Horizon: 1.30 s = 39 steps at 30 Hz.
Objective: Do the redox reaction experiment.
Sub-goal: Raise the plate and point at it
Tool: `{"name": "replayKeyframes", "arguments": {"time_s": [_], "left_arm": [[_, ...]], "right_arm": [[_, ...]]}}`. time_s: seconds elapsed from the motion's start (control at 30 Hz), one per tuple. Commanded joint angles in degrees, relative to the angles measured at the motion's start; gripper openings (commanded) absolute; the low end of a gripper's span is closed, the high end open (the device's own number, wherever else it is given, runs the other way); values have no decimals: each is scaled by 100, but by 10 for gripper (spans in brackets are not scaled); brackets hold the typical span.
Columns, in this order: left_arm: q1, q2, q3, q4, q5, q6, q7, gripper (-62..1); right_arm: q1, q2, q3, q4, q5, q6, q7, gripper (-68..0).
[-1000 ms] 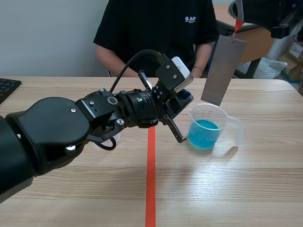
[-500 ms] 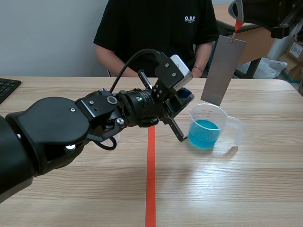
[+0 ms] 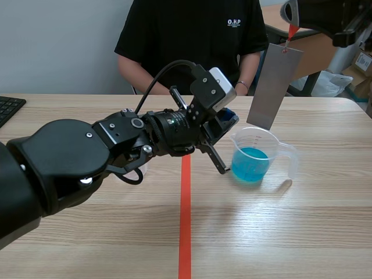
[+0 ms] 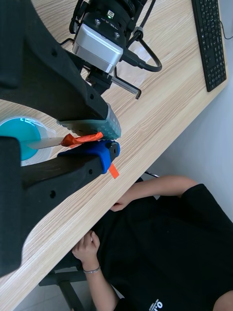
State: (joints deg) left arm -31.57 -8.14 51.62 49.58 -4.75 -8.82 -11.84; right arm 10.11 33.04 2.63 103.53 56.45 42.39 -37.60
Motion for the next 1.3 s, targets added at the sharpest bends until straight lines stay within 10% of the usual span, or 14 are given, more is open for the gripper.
{"name": "replayKeyframes", "arguments": {"time_s": [0.0,0.43,0.77,1.27], "left_arm": [[-50,-111,-15,107,-57,13,-57,-560],[1108,-2691,-326,1862,-1357,57,-168,-560],[3486,-4590,-1897,2846,-2039,81,-186,-560],[7617,-4544,-4854,2876,-2035,662,-120,-560]], "right_arm": [[101,90,118,94,85,33,85,-660],[101,90,118,94,85,33,87,-660],[103,92,118,94,81,33,83,-660],[103,90,118,94,81,33,76,-660]]}}
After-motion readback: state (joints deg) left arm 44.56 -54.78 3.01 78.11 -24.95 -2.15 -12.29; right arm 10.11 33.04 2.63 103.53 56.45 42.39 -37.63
